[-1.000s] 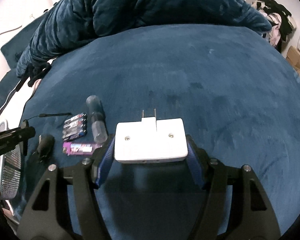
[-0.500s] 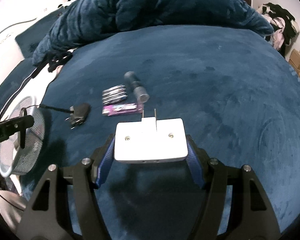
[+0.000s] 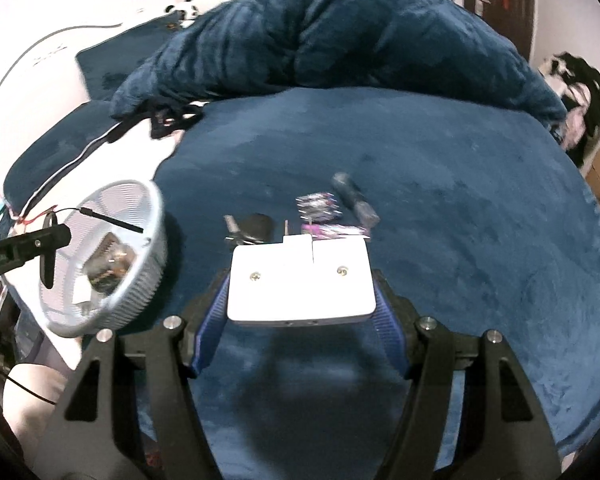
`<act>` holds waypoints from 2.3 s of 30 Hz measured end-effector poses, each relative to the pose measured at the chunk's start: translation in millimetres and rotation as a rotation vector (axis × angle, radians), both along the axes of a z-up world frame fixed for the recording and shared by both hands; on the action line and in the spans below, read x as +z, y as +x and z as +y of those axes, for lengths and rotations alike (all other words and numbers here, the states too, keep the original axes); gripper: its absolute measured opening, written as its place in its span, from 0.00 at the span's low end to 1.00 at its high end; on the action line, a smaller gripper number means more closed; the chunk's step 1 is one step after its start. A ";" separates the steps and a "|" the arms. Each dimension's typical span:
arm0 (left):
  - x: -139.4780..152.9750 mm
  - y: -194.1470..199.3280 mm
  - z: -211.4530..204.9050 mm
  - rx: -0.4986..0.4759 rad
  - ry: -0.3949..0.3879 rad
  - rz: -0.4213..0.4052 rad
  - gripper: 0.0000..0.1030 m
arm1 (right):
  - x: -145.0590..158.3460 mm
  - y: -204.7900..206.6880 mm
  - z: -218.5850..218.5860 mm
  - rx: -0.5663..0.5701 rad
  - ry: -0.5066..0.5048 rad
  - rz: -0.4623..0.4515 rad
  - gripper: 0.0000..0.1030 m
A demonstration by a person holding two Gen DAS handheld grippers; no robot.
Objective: Organize rigid objects
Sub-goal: 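Carry the black fob and white box over the basket and release both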
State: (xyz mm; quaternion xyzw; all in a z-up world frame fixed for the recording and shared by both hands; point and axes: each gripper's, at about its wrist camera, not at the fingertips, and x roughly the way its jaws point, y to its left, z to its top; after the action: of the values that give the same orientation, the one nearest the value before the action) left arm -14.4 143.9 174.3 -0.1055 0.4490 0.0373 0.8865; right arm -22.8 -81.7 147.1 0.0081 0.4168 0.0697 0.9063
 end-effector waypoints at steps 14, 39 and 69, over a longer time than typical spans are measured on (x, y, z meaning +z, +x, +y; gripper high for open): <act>-12.7 -17.0 82.8 0.125 -0.047 -0.001 0.38 | 7.3 9.0 89.9 0.138 -0.054 -0.010 0.65; -55.6 1.7 132.5 0.175 -0.078 0.055 0.38 | -14.3 42.0 171.4 0.256 -0.076 0.040 0.65; -63.6 10.8 152.8 0.233 -0.031 0.102 0.99 | -12.1 66.8 180.6 0.210 0.031 0.075 1.00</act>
State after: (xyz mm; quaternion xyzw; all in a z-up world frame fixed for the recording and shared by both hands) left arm -3.6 296.8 110.7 -0.1687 0.4788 0.1385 0.8503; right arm 43.9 98.9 135.0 -0.0190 0.4480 0.1705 0.8774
